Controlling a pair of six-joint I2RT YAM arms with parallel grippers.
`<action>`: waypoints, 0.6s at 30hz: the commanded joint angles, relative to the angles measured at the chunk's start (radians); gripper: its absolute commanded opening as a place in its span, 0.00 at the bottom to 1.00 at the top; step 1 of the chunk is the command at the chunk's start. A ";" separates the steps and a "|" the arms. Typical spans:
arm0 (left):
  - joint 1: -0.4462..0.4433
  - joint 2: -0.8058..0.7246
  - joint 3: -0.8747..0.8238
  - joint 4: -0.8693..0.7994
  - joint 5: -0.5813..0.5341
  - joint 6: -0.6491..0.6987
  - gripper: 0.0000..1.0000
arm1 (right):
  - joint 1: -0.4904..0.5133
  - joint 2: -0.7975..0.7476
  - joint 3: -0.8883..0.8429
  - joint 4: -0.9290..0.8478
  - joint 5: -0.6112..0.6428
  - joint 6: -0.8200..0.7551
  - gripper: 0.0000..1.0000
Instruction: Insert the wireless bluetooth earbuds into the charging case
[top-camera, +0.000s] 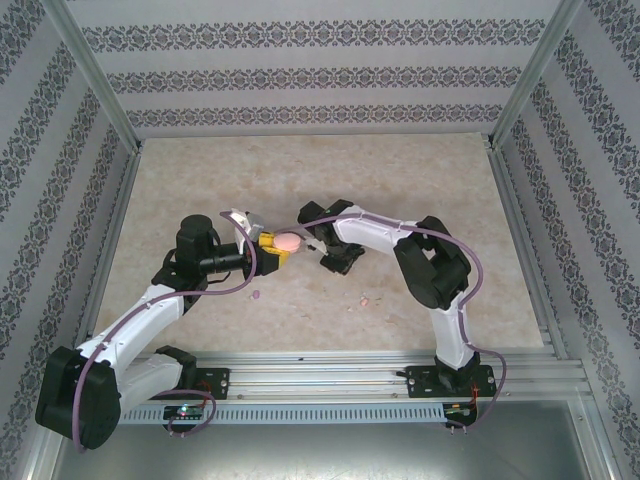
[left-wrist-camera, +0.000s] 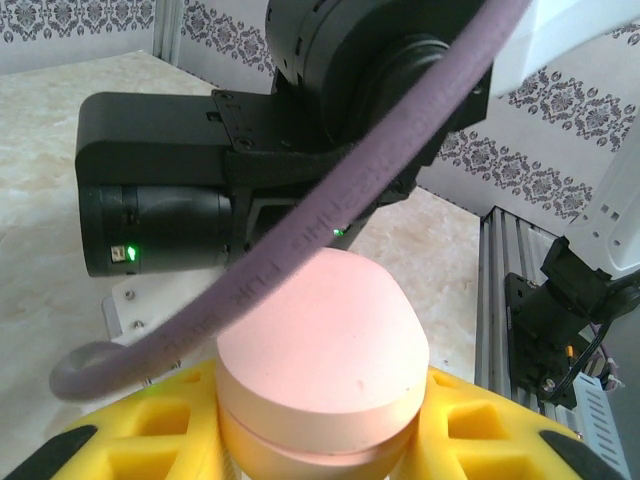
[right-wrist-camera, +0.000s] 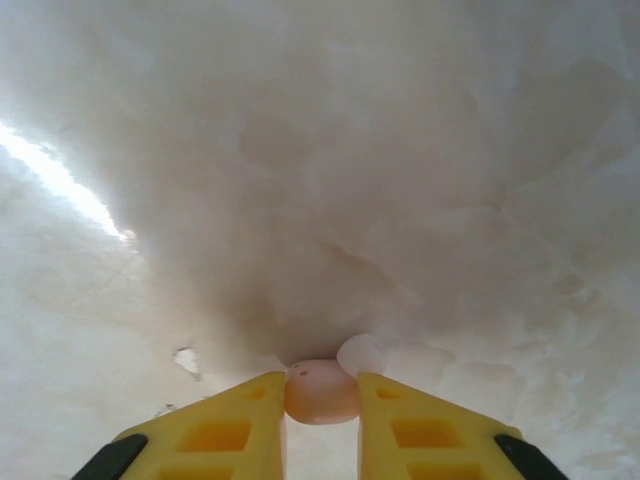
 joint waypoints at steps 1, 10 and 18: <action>0.006 -0.019 0.016 0.006 0.006 0.019 0.14 | -0.026 0.025 0.046 -0.048 -0.037 0.060 0.18; 0.007 -0.015 0.015 0.021 0.006 0.013 0.14 | -0.139 0.029 0.081 -0.091 -0.255 0.275 0.15; 0.006 -0.014 0.014 0.021 0.011 0.009 0.14 | -0.225 -0.038 0.031 0.029 -0.441 0.456 0.21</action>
